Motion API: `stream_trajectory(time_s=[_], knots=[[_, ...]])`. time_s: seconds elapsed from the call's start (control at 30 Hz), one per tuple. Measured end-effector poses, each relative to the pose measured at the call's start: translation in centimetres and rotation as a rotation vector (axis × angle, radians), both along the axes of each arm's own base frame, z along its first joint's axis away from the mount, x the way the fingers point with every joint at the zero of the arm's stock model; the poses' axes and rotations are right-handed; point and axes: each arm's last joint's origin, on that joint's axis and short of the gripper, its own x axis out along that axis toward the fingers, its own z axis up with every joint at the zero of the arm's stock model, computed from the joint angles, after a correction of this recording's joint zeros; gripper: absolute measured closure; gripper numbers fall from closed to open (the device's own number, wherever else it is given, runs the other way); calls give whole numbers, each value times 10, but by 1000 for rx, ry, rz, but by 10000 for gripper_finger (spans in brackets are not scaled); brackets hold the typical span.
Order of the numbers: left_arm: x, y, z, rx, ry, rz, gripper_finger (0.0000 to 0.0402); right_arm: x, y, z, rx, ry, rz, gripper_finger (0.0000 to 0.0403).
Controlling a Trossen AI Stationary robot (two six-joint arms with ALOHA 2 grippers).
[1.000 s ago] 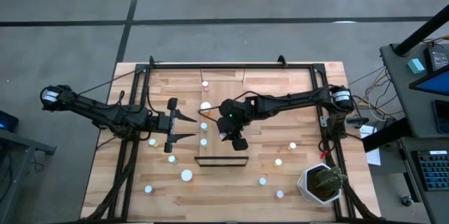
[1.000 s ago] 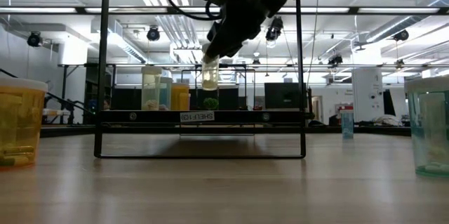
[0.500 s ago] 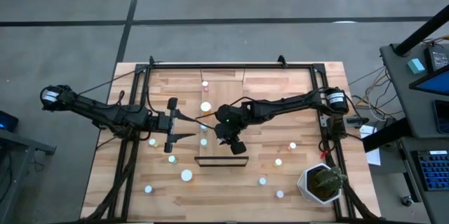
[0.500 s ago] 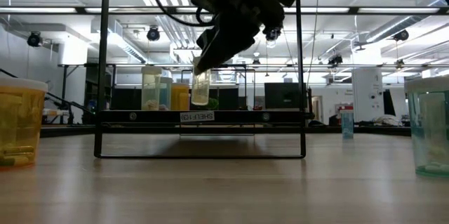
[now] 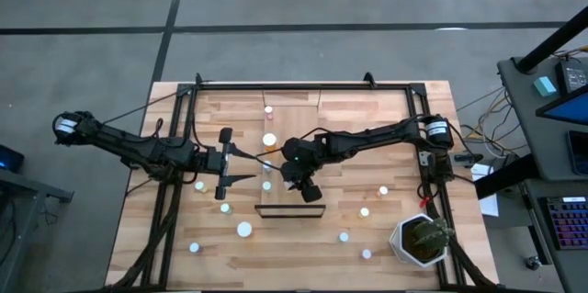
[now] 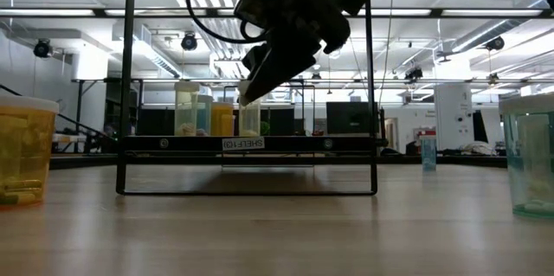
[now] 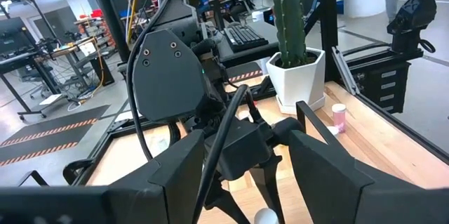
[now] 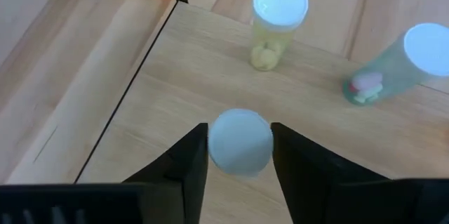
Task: Pick and place medicine bottles onto shelf by color
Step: Put the yellow pill bottle on the shelf
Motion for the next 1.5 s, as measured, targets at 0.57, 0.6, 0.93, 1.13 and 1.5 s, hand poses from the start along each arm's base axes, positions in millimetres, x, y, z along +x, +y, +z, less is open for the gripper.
stream_trajectory(time_s=[0.57,0.6,0.93,1.13,1.5], knots=[[0,0,0,0,3,0,207,-6,0,41,18,16,-25,209],[0,0,0,0,5,1,207,-8,-1,46,12,25,-18,211],[0,0,0,0,4,0,207,-19,-26,31,-58,142,-49,312],[0,0,0,2,3,0,207,-11,-27,6,45,121,29,389],[0,0,0,3,2,0,207,-3,-20,1,86,75,66,390]])
